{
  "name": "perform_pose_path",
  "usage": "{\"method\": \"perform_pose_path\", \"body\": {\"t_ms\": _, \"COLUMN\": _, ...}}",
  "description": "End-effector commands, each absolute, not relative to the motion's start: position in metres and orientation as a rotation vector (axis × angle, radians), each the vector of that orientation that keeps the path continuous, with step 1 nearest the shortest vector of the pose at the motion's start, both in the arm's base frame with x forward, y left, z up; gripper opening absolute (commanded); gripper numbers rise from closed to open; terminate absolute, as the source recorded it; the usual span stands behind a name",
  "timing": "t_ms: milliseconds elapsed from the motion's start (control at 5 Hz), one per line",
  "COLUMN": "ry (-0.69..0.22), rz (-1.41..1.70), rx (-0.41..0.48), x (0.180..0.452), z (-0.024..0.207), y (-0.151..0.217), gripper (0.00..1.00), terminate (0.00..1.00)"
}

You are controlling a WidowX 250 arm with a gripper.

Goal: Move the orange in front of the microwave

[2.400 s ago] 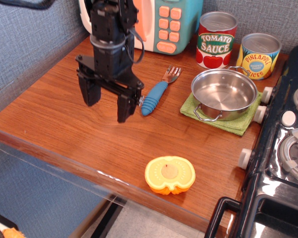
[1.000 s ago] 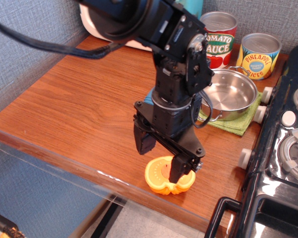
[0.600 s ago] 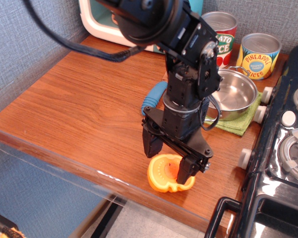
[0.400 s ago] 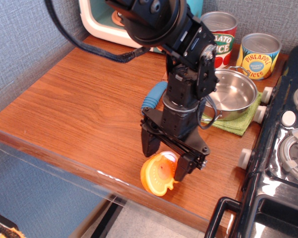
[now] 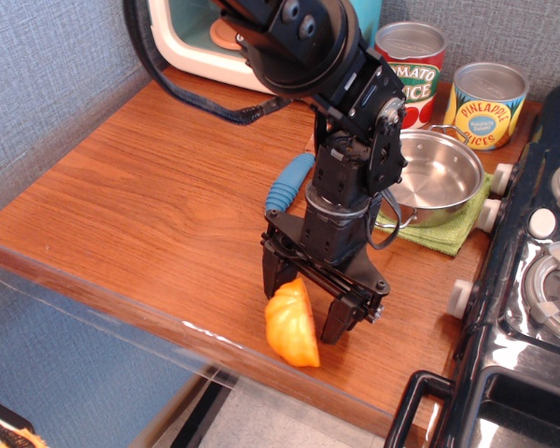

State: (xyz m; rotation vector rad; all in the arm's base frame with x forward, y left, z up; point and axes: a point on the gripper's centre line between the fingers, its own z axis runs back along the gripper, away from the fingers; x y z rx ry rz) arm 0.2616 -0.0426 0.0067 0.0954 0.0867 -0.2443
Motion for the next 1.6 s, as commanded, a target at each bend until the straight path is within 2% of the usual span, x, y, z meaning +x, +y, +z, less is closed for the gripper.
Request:
{"method": "perform_pose_path", "body": {"t_ms": 0, "ry": 0.076, "rz": -0.281, "rx": 0.108, "x": 0.246, "z": 0.014, "y": -0.045, "gripper": 1.0, "terminate": 0.0}}
{"method": "perform_pose_path", "body": {"t_ms": 400, "ry": 0.062, "rz": -0.284, "rx": 0.12, "x": 0.231, "z": 0.022, "y": -0.058, "gripper": 1.0, "terminate": 0.0}}
{"method": "perform_pose_path", "body": {"t_ms": 800, "ry": 0.034, "rz": -0.219, "rx": 0.18, "x": 0.223, "z": 0.03, "y": -0.068, "gripper": 1.0, "terminate": 0.0}}
{"method": "perform_pose_path", "body": {"t_ms": 1000, "ry": 0.025, "rz": -0.174, "rx": 0.172, "x": 0.219, "z": 0.028, "y": -0.069, "gripper": 0.0, "terminate": 0.0}}
{"method": "perform_pose_path", "body": {"t_ms": 1400, "ry": 0.037, "rz": -0.16, "rx": 0.161, "x": 0.224, "z": 0.024, "y": -0.059, "gripper": 0.0, "terminate": 0.0}}
